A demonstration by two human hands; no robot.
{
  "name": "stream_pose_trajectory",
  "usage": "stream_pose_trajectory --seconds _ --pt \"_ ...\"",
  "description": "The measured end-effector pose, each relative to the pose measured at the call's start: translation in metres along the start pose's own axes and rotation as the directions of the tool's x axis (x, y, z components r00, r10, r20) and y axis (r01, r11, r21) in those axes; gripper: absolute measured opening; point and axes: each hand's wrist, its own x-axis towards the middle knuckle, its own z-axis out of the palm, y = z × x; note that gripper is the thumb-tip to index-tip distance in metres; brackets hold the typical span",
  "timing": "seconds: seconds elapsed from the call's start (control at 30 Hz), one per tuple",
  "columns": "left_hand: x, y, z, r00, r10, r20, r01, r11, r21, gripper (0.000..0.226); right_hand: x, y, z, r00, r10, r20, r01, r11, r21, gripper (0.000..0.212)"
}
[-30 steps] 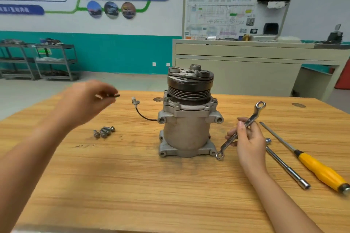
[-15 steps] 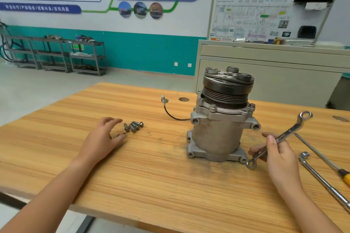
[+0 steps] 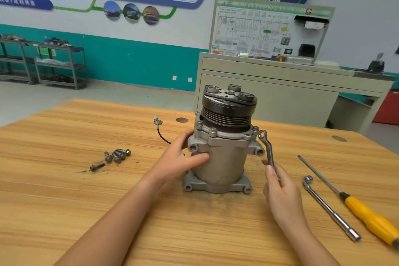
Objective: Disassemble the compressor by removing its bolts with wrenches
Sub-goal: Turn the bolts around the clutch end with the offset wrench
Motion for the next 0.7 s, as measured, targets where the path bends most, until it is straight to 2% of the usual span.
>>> stream_pose_trajectory --seconds 0.13,0.27,0.37,0.53,0.6,0.7 --pt "-0.001 0.004 0.0 0.999 0.026 -0.026 -0.028 0.994 -0.103 0.066 0.002 0.0 -0.001 1.0 0.021 -0.01 -0.021 1.0 0.01 0.022" --pt "0.0 0.005 0.012 0.999 0.032 0.014 -0.029 0.989 -0.144 0.089 0.005 -0.01 -0.001 0.999 0.007 -0.054 -0.009 1.0 -0.028 0.019" --pt "0.001 0.004 0.018 0.998 0.05 -0.036 -0.055 0.988 -0.148 0.087 0.016 -0.018 0.001 0.992 0.029 -0.12 -0.036 0.998 -0.057 0.014" --pt "-0.004 0.009 0.028 0.997 0.035 -0.072 -0.045 0.989 -0.143 0.08 0.029 -0.018 -0.002 0.988 0.091 -0.122 -0.101 0.992 -0.074 0.025" --pt "-0.008 0.013 0.042 0.991 0.015 -0.13 -0.029 0.994 -0.109 0.092 0.036 -0.017 -0.004 0.978 0.17 -0.123 -0.172 0.985 -0.009 0.03" --pt "-0.017 0.023 0.074 0.951 -0.001 -0.308 -0.003 1.0 -0.014 0.109 0.048 -0.02 -0.008 0.948 0.304 -0.091 -0.297 0.951 0.089 0.029"
